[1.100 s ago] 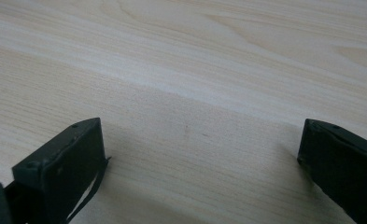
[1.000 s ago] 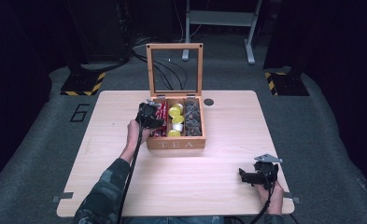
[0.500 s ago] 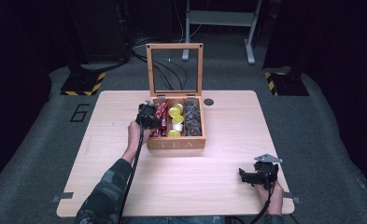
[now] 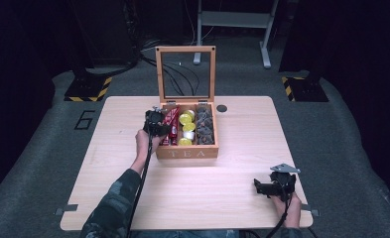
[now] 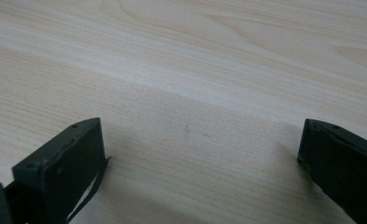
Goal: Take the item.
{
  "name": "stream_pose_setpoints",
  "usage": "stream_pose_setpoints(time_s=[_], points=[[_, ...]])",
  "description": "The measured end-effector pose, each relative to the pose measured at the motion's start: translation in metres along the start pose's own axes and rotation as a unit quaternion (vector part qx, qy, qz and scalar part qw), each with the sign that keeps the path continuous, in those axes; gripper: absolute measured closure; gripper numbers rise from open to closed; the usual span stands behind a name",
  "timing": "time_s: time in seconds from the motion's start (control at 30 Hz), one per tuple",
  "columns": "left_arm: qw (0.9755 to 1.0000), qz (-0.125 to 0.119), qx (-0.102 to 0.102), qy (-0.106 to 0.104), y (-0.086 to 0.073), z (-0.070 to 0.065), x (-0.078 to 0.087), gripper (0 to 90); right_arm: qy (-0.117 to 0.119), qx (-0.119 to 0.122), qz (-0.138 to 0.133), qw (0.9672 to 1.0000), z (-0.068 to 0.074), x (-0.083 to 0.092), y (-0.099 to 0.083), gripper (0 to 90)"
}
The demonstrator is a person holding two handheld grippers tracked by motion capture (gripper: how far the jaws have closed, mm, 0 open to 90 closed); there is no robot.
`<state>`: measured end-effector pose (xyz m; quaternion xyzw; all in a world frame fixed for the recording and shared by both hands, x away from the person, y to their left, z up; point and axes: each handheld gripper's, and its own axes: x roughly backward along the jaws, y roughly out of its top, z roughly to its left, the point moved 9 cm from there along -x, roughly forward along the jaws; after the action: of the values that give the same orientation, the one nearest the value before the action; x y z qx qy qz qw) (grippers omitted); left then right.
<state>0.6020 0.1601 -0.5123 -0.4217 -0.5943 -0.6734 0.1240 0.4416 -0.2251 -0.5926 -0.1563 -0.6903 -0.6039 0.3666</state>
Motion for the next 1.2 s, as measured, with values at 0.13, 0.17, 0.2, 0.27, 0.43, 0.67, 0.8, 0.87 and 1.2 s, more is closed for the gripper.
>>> stream_pose_setpoints(time_s=[0.13, 0.17, 0.2, 0.27, 0.43, 0.67, 0.8, 0.87, 1.2], points=[[0.9998, -0.010, 0.016, -0.012, 0.001, -0.001, 0.003, 83.1, 0.000, 0.000, 0.000, 1.0000, 0.000, 0.000, 0.000, 0.1], [0.9998, -0.010, 0.013, -0.013, 0.001, -0.001, 0.004, 83.1, 0.000, 0.000, 0.000, 1.0000, 0.000, 0.000, 0.000, 0.1], [0.9997, -0.013, 0.015, -0.013, 0.001, -0.001, 0.005, 83.1, 0.000, 0.000, 0.000, 1.0000, 0.000, 0.000, 0.000, 0.0], [0.9997, -0.014, 0.011, -0.014, 0.002, 0.000, 0.008, 83.1, 0.000, 0.000, 0.000, 1.0000, 0.000, 0.000, 0.000, 0.0], [0.9996, -0.020, 0.004, -0.017, 0.003, 0.000, 0.015, 83.1, 0.000, 0.000, 0.000, 1.0000, 0.000, 0.000, 0.000, 0.0], [0.9993, -0.029, -0.008, -0.020, 0.006, -0.003, 0.024, 83.1, 0.000, 0.000, 0.000, 1.0000, 0.000, 0.000, 0.000, 0.1], [0.9991, -0.037, -0.010, -0.020, 0.006, -0.003, 0.029, 83.1, 0.000, 0.000, 0.000, 1.0000, 0.000, 0.000, 0.000, 0.0], [0.9990, -0.037, -0.015, -0.019, 0.006, -0.003, 0.032, 83.2, 0.000, 0.000, 0.000, 1.0000, 0.000, 0.000, 0.000, 0.0], [0.9984, -0.043, -0.030, -0.018, 0.006, -0.001, 0.045, 83.2, 0.000, 0.000, 0.000, 1.0000, 0.000, 0.000, 0.000, 0.0]])
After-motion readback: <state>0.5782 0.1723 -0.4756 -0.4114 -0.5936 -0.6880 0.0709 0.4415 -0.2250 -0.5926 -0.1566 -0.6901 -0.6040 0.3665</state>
